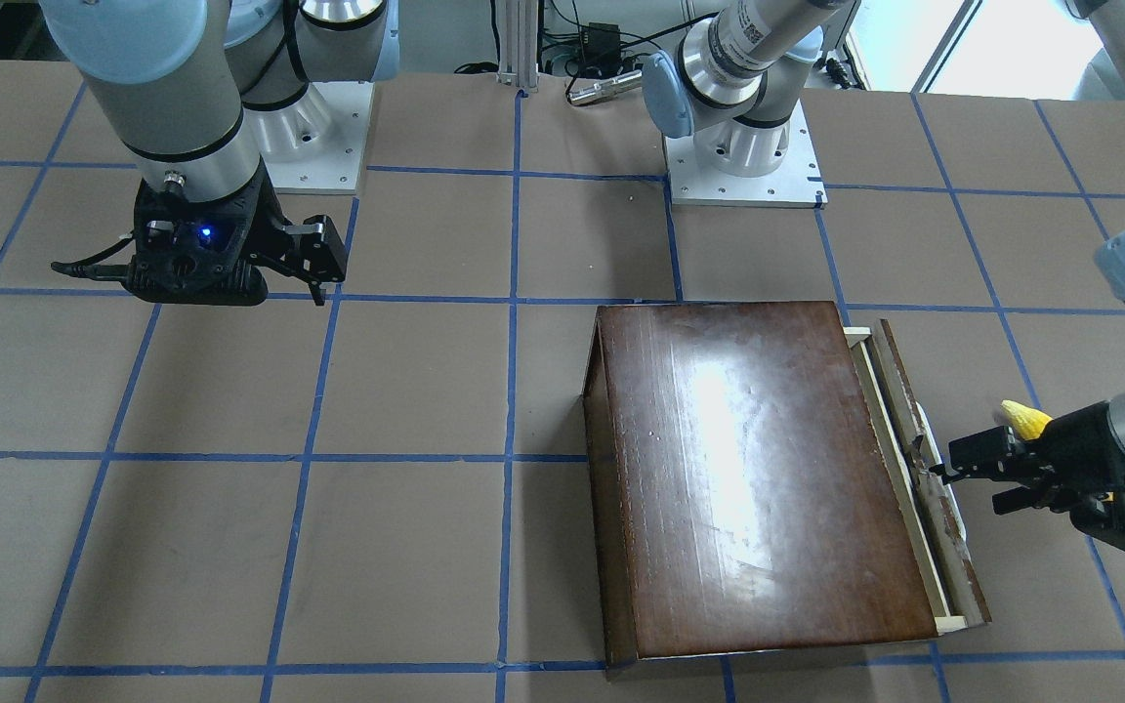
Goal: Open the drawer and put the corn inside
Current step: 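Pull the drawer outward from the cabinet with the left gripper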
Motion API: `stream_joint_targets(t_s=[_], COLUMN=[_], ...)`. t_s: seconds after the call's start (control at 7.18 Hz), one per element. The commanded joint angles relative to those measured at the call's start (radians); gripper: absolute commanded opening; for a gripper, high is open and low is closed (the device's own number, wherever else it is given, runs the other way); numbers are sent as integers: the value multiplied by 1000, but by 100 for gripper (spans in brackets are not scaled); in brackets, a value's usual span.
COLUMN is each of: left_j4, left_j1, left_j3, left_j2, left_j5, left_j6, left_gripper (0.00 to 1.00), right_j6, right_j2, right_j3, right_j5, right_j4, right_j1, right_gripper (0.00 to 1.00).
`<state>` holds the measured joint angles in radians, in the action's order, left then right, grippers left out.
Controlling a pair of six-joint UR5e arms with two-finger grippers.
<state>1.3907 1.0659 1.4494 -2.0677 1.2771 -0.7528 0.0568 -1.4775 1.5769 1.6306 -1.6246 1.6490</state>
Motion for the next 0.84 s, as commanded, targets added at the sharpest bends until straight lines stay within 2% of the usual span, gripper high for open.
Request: stream_joint_targets(t_s=[0.0, 0.7], left_j4=[-1, 1], left_j1=[-18, -40], left_j3=[-1, -26], left_j2=[-5, -14], left_j5=[22, 53], left_j6=[-28, -82], left_gripper=[100, 99], right_j6=[0, 0], right_j2=[-1, 0], right_j3=[0, 0], right_j5=[0, 0], right_j4=[0, 0], right_j1=[0, 0], right_gripper=[100, 100])
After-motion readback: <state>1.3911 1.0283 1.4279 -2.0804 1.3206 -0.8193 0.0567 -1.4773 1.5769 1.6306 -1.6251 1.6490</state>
